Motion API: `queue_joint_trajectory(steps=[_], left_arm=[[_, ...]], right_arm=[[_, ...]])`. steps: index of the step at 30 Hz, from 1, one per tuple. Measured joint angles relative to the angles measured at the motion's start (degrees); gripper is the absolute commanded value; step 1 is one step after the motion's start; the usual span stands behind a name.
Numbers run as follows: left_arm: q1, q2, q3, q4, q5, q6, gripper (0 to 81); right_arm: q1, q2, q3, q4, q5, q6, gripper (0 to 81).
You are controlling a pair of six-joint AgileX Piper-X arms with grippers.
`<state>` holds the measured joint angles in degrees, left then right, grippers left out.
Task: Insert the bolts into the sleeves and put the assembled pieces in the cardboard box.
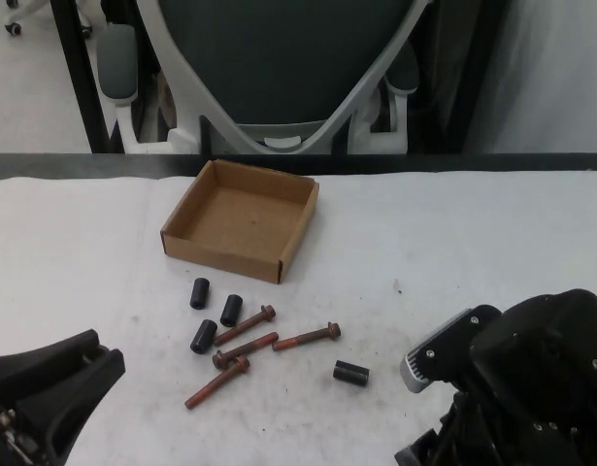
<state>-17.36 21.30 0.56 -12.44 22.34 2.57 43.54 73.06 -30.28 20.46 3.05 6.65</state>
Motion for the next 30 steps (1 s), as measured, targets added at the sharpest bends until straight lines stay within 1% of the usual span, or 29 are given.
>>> queue_joint_trajectory(steps=[2,8,17,18,20,23,27,29,30], left_arm=[[0.0,0.0,0.0,0.0,0.3,0.0,0.8],[0.0,0.0,0.0,0.0,0.9,0.0,0.8],[0.0,0.0,0.0,0.1,2.2,-0.5,0.8],[0.0,0.0,0.0,0.1,2.3,-0.5,0.8],[0.0,0.0,0.0,0.1,2.6,-0.6,0.8],[0.0,0.0,0.0,0.2,2.6,-0.7,0.8],[0.0,0.0,0.0,0.4,2.6,-0.8,0.8],[0.0,0.0,0.0,0.4,2.6,-0.8,0.8],[0.0,0.0,0.0,0.4,2.6,-0.8,0.8]], right_arm=[[-0.1,0.0,0.0,0.4,0.0,0.3,45.0],[-0.1,0.0,-0.1,2.8,-0.2,0.3,44.9],[-0.1,0.6,-1.4,14.3,-4.1,0.3,44.9],[-0.1,1.7,-4.6,19.7,-4.9,0.2,44.9],[-0.1,2.8,-6.6,21.8,-5.1,-0.2,44.9],[-0.1,7.1,-12.6,28.5,-5.2,-1.8,44.9],[-0.1,13.2,-18.2,32.4,-5.2,-3.2,44.9],[-0.1,14.6,-19.1,33.1,-5.2,-3.9,44.9],[-0.1,17.1,-20.3,34.2,-5.1,-4.7,44.9]])
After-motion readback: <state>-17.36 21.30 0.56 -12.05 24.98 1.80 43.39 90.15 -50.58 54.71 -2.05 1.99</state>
